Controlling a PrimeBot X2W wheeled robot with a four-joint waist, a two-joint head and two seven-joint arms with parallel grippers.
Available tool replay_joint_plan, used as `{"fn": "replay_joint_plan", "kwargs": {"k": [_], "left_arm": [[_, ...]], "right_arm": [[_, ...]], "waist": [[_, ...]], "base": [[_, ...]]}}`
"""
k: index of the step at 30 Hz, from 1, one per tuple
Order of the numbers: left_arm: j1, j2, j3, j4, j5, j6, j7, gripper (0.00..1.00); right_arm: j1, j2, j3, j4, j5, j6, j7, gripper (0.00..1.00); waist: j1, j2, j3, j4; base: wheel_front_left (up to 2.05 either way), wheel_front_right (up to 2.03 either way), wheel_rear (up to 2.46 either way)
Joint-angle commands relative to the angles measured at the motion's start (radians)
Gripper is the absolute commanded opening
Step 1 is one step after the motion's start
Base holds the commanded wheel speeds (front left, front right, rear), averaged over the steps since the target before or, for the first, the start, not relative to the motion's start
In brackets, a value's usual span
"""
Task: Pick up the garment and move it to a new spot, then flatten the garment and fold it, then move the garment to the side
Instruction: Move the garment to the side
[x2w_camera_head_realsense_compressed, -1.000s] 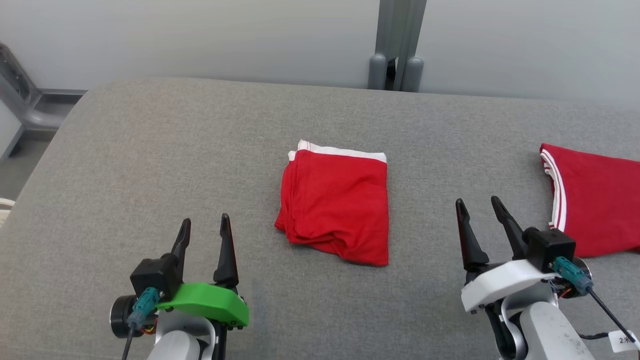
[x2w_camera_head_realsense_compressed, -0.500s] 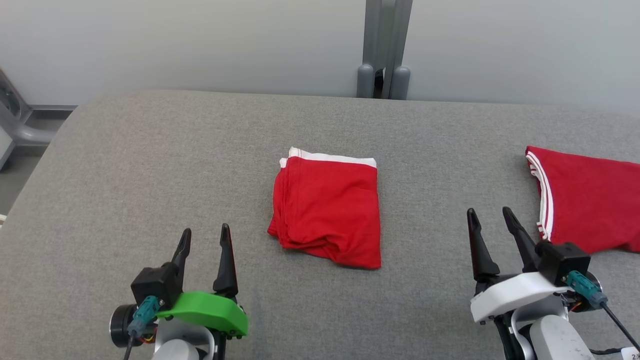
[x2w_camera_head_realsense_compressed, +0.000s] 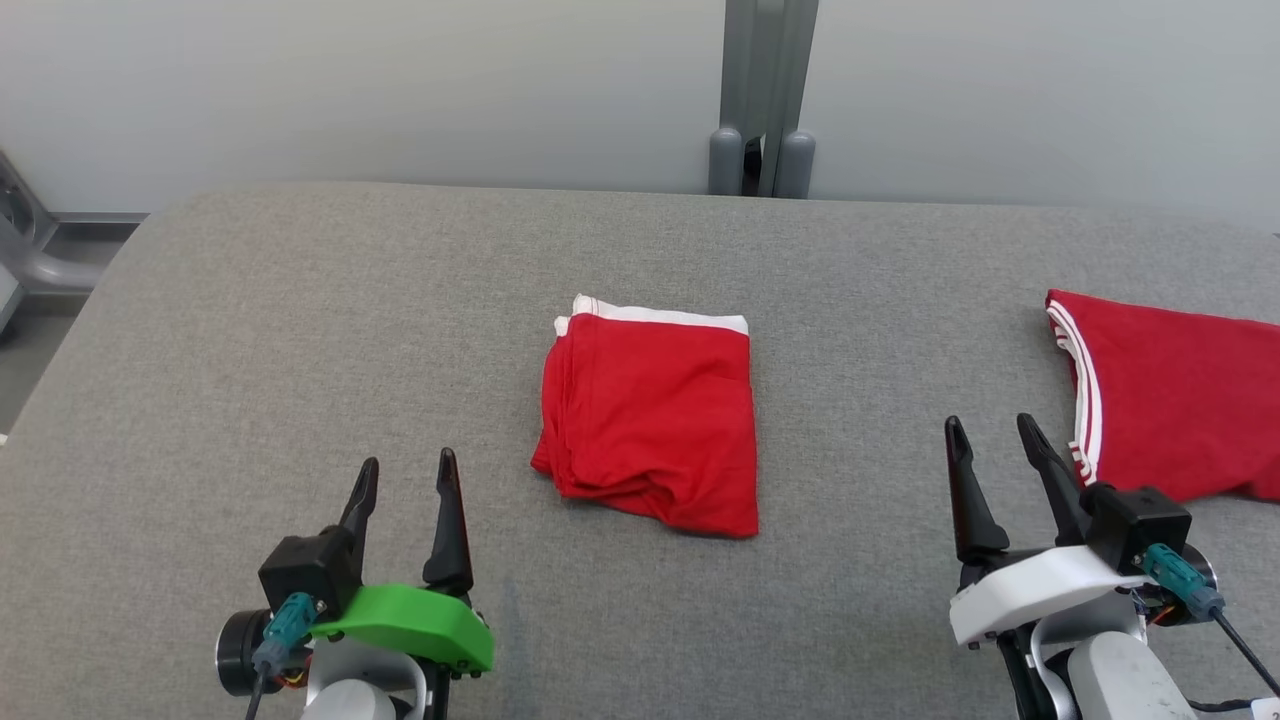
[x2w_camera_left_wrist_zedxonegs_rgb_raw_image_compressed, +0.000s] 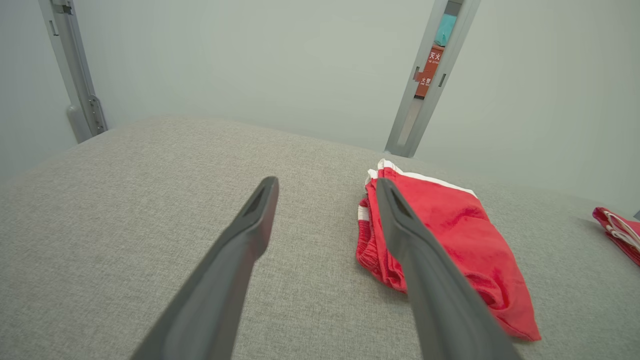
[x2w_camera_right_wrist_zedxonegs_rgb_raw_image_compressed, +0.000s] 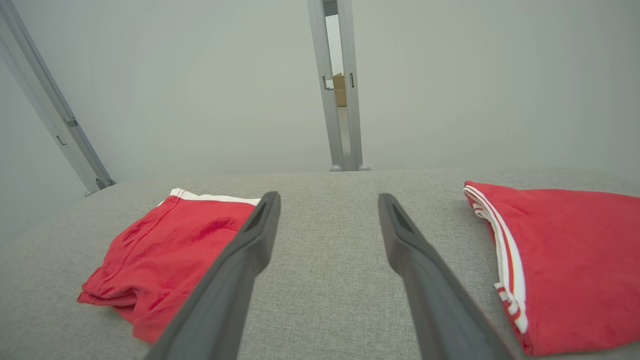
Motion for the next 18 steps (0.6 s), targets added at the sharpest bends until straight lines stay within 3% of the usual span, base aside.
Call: {"fn": "replay_joint_plan", "kwargs": {"k": [1,18], "left_arm": [[0.009,0.009,0.000,-0.002,-0.007,0.003,-0.006,1.00],[-0.018,0.013,0.002,0.005,-0.011,0.010,-0.005,1.00]], "right_arm": [[0.016,-0.003,-0.003,-0.005,-0.002,0.000,0.001,1.00],[0.025,-0.003,-0.018,-0.015,-0.005,0.000,0.014,1.00]], "waist": [[0.0000,0.0000,0.000,-0.001],[0.0000,0.0000,-0.004,-0.014]], "base": [[0.00,0.00,0.00],[0.00,0.00,0.00]]}}
